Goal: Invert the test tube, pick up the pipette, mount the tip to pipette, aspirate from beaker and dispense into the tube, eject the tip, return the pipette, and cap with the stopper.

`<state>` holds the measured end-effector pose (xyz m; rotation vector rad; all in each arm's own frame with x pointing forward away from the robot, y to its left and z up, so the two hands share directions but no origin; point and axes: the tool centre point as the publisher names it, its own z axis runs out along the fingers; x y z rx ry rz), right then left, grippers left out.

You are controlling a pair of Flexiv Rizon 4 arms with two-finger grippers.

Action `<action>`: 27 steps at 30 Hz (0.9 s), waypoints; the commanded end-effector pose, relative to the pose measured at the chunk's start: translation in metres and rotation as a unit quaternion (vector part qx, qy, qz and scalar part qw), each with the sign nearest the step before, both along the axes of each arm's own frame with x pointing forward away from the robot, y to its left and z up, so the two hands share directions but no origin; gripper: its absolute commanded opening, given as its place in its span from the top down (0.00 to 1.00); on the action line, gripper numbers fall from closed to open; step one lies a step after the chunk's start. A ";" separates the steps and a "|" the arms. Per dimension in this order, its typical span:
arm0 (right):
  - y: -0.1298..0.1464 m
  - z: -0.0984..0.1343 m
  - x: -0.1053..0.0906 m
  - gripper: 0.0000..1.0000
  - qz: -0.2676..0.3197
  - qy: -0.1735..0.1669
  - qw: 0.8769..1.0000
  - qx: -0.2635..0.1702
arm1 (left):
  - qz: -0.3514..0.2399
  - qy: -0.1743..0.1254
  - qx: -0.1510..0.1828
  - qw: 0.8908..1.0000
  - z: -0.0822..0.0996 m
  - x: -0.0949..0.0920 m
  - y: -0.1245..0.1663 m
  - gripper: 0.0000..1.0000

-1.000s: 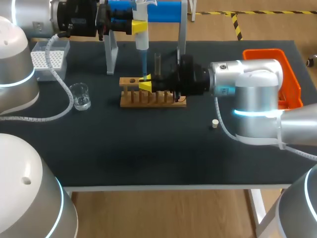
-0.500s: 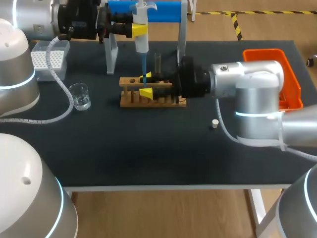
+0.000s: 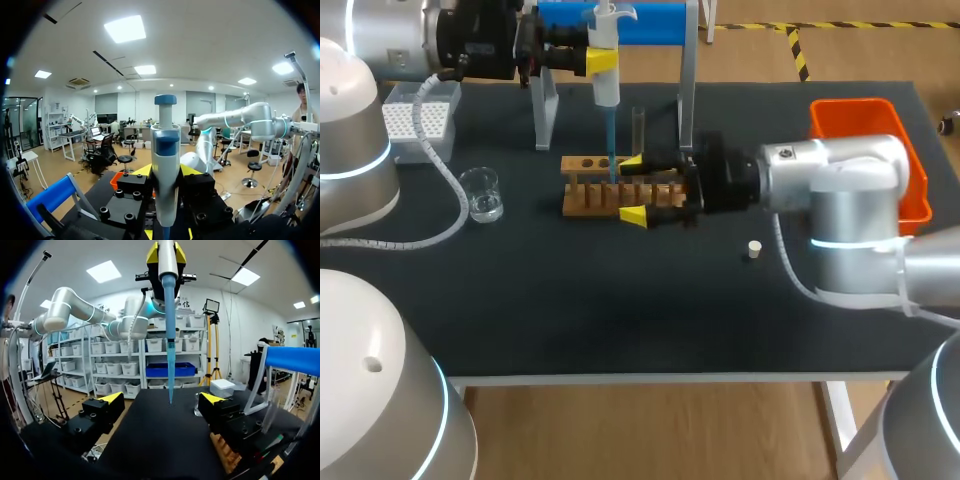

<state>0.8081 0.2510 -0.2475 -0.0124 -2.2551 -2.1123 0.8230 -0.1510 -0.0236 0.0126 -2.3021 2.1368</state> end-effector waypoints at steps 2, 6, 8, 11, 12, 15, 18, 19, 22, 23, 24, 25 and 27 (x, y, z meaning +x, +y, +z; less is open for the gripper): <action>-0.030 0.002 -0.009 0.00 -0.008 0.003 1.000 -0.006 | 0.000 -0.001 -0.002 1.000 0.000 0.000 0.000 1.00; -0.037 0.002 -0.011 0.00 -0.011 0.004 1.000 -0.009 | 0.000 -0.001 -0.002 1.000 0.000 0.000 0.000 1.00; -0.037 0.002 -0.011 0.00 -0.011 0.004 1.000 -0.009 | 0.000 -0.001 -0.002 1.000 0.000 0.000 0.000 1.00; -0.037 0.002 -0.011 0.00 -0.011 0.004 1.000 -0.009 | 0.000 -0.001 -0.002 1.000 0.000 0.000 0.000 1.00; -0.037 0.002 -0.011 0.00 -0.011 0.004 1.000 -0.009 | 0.000 -0.001 -0.002 1.000 0.000 0.000 0.000 1.00; -0.037 0.002 -0.011 0.00 -0.011 0.004 1.000 -0.009 | 0.000 -0.001 -0.002 1.000 0.000 0.000 0.000 1.00; -0.037 0.002 -0.011 0.00 -0.011 0.004 1.000 -0.009 | 0.000 -0.001 -0.002 1.000 0.000 0.000 0.000 1.00; -0.037 0.002 -0.011 0.00 -0.011 0.004 1.000 -0.009 | 0.000 -0.001 -0.002 1.000 0.000 0.000 0.000 1.00; -0.037 0.002 -0.011 0.00 -0.011 0.004 1.000 -0.009 | 0.000 -0.001 -0.002 1.000 0.000 0.000 0.000 1.00; -0.037 0.002 -0.011 0.00 -0.011 0.004 1.000 -0.009 | 0.000 -0.001 -0.002 1.000 0.000 0.000 0.000 1.00; -0.037 0.002 -0.011 0.00 -0.011 0.004 1.000 -0.009 | 0.000 -0.001 -0.002 1.000 0.000 0.000 0.000 1.00; -0.037 0.002 -0.011 0.00 -0.011 0.004 1.000 -0.009 | 0.000 -0.001 -0.002 1.000 0.000 0.000 0.000 1.00; -0.037 0.002 -0.011 0.00 -0.011 0.004 1.000 -0.009 | 0.000 -0.001 -0.002 1.000 0.000 0.000 0.000 1.00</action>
